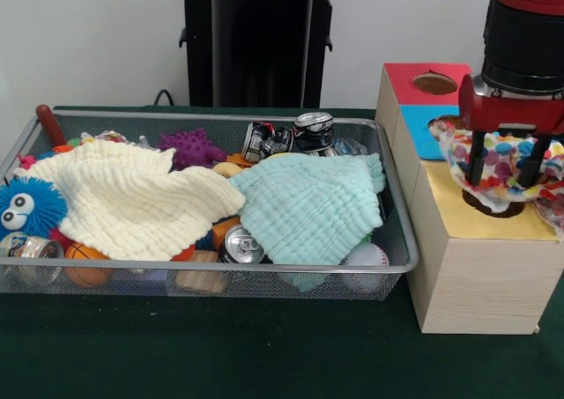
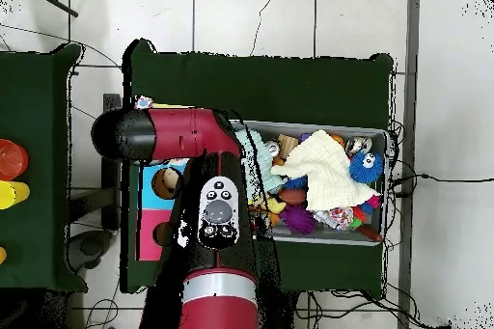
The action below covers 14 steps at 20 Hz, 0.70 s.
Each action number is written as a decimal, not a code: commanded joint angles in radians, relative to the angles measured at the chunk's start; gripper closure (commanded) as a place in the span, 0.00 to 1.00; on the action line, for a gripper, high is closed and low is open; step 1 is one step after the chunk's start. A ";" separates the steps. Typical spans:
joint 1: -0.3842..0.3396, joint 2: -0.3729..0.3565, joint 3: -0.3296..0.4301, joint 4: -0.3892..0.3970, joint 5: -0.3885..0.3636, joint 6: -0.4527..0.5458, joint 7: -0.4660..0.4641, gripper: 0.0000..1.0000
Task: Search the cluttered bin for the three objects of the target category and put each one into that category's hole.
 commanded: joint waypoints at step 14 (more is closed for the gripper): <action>0.042 0.051 -0.101 -0.103 -0.076 0.131 0.122 0.00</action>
